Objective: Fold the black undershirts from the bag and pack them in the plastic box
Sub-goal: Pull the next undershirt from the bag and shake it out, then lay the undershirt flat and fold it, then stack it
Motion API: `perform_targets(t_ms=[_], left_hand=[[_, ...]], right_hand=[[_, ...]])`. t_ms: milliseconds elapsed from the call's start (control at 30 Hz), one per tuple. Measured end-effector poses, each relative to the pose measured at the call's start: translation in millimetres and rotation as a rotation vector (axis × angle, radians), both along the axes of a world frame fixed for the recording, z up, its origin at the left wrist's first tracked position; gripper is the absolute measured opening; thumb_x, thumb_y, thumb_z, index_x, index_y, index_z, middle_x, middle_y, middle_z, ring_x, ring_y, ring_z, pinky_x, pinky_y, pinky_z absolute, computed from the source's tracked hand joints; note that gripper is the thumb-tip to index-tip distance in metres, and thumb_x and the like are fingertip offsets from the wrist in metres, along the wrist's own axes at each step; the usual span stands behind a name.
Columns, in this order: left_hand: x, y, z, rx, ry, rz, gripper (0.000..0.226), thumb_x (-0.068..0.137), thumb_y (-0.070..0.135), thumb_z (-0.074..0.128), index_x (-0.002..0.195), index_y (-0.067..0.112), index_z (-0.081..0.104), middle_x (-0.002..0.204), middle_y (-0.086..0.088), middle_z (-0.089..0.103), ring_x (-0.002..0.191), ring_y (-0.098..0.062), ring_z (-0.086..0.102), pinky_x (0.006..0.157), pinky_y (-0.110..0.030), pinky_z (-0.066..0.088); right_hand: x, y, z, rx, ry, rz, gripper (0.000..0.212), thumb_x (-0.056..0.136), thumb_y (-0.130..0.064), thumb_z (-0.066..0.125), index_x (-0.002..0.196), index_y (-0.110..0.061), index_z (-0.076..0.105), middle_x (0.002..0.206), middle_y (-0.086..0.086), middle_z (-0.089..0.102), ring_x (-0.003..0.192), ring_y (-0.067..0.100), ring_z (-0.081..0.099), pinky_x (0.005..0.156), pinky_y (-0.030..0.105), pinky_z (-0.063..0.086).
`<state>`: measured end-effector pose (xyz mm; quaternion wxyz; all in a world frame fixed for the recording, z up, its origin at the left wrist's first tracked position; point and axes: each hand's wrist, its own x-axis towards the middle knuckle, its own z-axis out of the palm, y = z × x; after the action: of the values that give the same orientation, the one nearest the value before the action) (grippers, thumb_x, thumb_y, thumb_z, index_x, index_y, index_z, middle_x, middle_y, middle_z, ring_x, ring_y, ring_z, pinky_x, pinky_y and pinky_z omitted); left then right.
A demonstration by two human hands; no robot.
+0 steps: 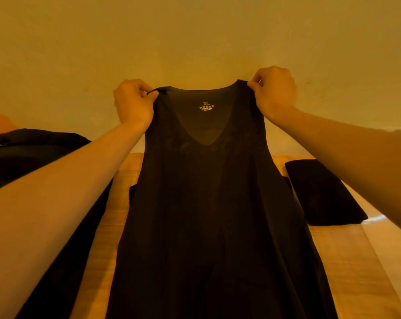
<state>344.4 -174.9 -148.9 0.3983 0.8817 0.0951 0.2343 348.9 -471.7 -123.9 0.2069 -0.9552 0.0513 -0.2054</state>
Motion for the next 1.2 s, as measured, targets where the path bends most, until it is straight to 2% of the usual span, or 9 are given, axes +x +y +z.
perform_targets(t_ms=[100,233,367,500,600,800,933,1067,1200], left_hand=[[-2.2,-3.0,-6.0,-0.156,0.080,-0.073,0.004,0.094,0.010,0.071,0.097,0.010,0.069,0.084,-0.004,0.065,0.079,-0.025,0.072,0.059,-0.027,0.060],[-41.2,-19.4,-13.9,0.111,0.174,-0.205,0.036,0.095,0.020,0.068,0.129,0.012,0.063,0.120,-0.010,0.062,0.104,-0.025,0.066,0.091,-0.040,0.057],[-169.1,-52.5,-13.4,0.398,0.475,-0.425,0.060,0.101,0.049,0.052,0.155,0.027,0.036,0.167,-0.006,0.018,0.153,-0.028,0.018,0.123,-0.043,0.022],[-298.5,-56.7,-28.6,0.556,0.630,-0.384,0.071,0.095,0.072,0.011,0.159,0.041,0.001,0.167,0.005,-0.019,0.152,-0.016,-0.024,0.121,-0.036,-0.006],[-348.4,-43.7,-45.3,0.624,0.613,-0.370,0.085,0.079,0.078,-0.017,0.155,0.043,-0.008,0.164,0.004,-0.028,0.148,-0.018,-0.032,0.119,-0.035,-0.015],[-414.9,-27.7,-65.7,0.573,0.562,-0.297,0.082,0.082,0.079,-0.013,0.155,0.040,-0.010,0.166,0.003,-0.021,0.151,-0.020,-0.027,0.124,-0.038,-0.010],[-427.7,-25.3,-77.9,0.597,0.440,-0.265,0.078,0.099,0.070,0.009,0.158,0.024,0.031,0.166,-0.012,0.021,0.156,-0.030,0.011,0.125,-0.048,0.019],[-455.3,-12.6,-72.5,0.268,0.076,-0.078,0.045,0.102,0.046,0.053,0.130,0.012,0.065,0.143,-0.008,0.053,0.136,-0.027,0.047,0.107,-0.043,0.044],[-509.3,-10.6,-85.5,-0.178,0.102,0.285,0.024,0.093,0.031,0.070,0.106,0.018,0.055,0.114,-0.003,0.049,0.103,-0.029,0.055,0.079,-0.038,0.051]], right_hand=[[0.4,1.3,-11.2,0.029,0.059,-0.006,0.021,0.100,-0.029,0.061,0.106,-0.013,0.073,0.106,0.011,0.069,0.094,0.029,0.066,0.073,0.036,0.051],[-43.1,12.9,-31.0,0.031,0.096,0.033,0.024,0.100,-0.030,0.058,0.117,-0.015,0.066,0.115,0.011,0.064,0.107,0.030,0.060,0.085,0.044,0.052],[-170.9,36.0,-52.9,-0.012,0.247,0.212,0.033,0.097,-0.040,0.060,0.124,-0.022,0.065,0.126,0.009,0.061,0.121,0.029,0.055,0.103,0.042,0.043],[-309.5,46.5,-75.3,-0.101,0.451,0.266,0.061,0.096,-0.063,0.035,0.153,-0.040,0.031,0.164,-0.003,0.026,0.154,0.016,0.012,0.123,0.034,0.007],[-356.5,42.3,-88.9,-0.206,0.431,0.216,0.068,0.095,-0.071,0.018,0.155,-0.039,0.017,0.165,0.005,0.022,0.154,0.019,0.007,0.123,0.040,0.006],[-406.2,24.0,-94.1,-0.227,0.434,0.087,0.075,0.092,-0.072,-0.002,0.156,-0.032,0.004,0.167,0.010,0.016,0.155,0.024,0.006,0.124,0.042,0.005],[-415.3,18.9,-100.0,-0.279,0.482,0.078,0.080,0.091,-0.071,-0.014,0.159,-0.033,0.000,0.169,0.009,0.003,0.155,0.025,-0.006,0.126,0.048,0.000],[-447.0,2.6,-83.0,-0.074,0.292,0.089,0.067,0.101,-0.063,0.027,0.158,-0.028,0.026,0.162,0.008,0.029,0.152,0.026,0.020,0.123,0.043,0.021],[-513.2,-7.4,-79.2,0.471,0.069,-0.131,0.022,0.095,-0.033,0.064,0.110,-0.019,0.055,0.100,-0.002,0.058,0.090,0.016,0.057,0.076,0.034,0.050]])
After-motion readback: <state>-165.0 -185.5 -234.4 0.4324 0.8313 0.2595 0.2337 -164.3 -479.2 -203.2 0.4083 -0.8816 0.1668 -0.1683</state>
